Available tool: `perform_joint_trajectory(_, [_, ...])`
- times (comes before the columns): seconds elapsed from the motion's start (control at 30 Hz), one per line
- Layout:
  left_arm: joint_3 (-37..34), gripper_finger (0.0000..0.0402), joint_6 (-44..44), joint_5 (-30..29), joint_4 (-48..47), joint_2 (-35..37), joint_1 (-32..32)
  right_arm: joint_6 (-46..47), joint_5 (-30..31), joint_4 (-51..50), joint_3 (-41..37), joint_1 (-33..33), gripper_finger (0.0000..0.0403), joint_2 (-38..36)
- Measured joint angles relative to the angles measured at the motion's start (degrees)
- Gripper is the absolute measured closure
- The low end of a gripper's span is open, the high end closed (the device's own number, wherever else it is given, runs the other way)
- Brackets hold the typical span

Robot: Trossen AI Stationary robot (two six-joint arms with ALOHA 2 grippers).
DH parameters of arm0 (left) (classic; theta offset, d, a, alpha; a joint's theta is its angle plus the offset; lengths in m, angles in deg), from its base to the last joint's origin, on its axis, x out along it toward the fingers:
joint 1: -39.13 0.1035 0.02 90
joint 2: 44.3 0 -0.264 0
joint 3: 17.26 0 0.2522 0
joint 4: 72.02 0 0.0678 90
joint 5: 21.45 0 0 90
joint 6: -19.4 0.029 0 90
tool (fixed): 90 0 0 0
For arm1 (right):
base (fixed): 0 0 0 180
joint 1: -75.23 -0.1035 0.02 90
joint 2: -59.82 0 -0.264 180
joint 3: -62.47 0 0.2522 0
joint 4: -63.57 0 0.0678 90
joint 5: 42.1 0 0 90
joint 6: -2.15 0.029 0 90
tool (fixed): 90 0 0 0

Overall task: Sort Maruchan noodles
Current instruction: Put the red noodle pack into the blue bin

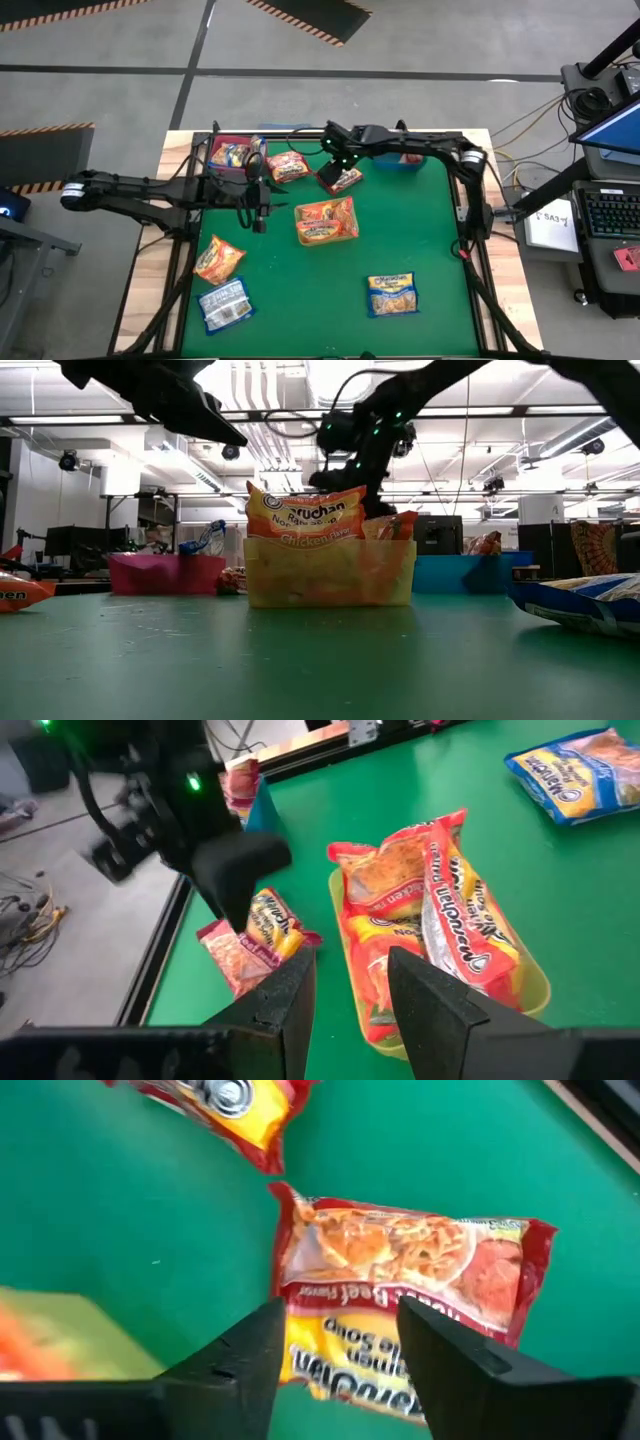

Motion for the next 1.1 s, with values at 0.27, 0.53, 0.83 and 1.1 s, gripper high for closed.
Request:
perform_joint_trajectory(0.27, [0.0, 0.029, 0.6, -0.1, 0.1, 0.0, 0.0, -2.5, 4.2, -4.0, 7.0, -0.1, 0.0157, 8.3])
perform_joint_trajectory(0.53, [0.0, 0.029, 0.8, -0.1, 0.1, 0.0, 0.1, -2.6, 4.3, -4.8, 8.4, -0.3, 0.0151, 12.0])
perform_joint_trajectory(0.83, [0.0, 0.029, 0.8, -0.2, 0.3, 0.0, 0.1, -2.6, 4.5, -4.6, 8.4, -0.3, 0.0265, 13.3])
perform_joint_trajectory(1.1, [0.0, 0.029, 2.5, -0.2, 5.8, 0.0, 0.1, -4.5, 4.5, -5.0, 8.6, -0.3, 0.0385, 11.6])
